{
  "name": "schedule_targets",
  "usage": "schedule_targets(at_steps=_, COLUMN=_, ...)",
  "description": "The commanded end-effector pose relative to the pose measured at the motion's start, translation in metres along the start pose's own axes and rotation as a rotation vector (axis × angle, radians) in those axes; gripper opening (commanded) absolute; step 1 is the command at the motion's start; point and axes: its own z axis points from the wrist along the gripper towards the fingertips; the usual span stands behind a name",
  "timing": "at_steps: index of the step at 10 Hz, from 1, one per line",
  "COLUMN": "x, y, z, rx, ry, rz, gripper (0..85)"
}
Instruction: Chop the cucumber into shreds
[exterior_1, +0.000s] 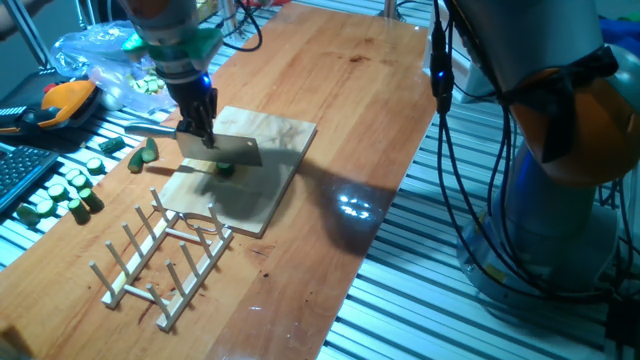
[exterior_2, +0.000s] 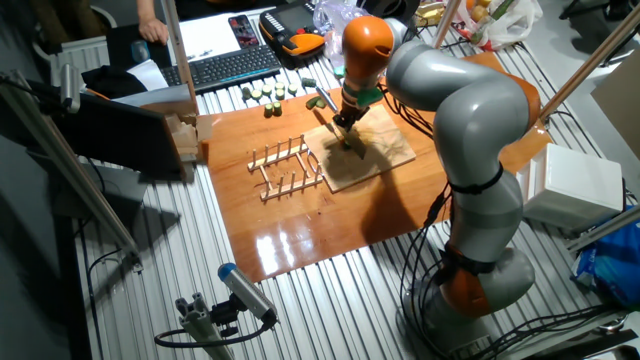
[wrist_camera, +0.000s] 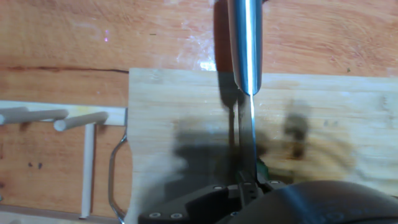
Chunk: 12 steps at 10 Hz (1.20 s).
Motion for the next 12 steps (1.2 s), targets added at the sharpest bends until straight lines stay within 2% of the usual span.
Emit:
schedule_targets(at_steps=1, x=0.001, y=0.0, z=0.003, rx=-0.003, ry=-0.004, rz=0.001, gripper=0.0)
schedule_targets(at_steps=5, x=0.003, y=0.0, z=0.01, rx=-0.006, ry=-0.009, rz=-0.002, gripper=0.0)
schedule_targets(at_steps=9, x=0.001, y=-0.001, z=0.033, rx=-0.018, ry=-0.044, rz=-0.015, gripper=0.0)
schedule_targets(at_steps=10, x=0.0, y=0.0, z=0.03, rx=-0.024, ry=-0.039, rz=-0.015, gripper=0.0)
schedule_targets(at_steps=11, x=0.0, y=0.001, z=0.022, rx=-0.035, ry=-0.028, rz=-0.013, gripper=0.0)
schedule_targets(at_steps=12, x=0.0, y=0.002, z=0.011, rx=-0.032, ry=-0.013, rz=-0.013, gripper=0.0)
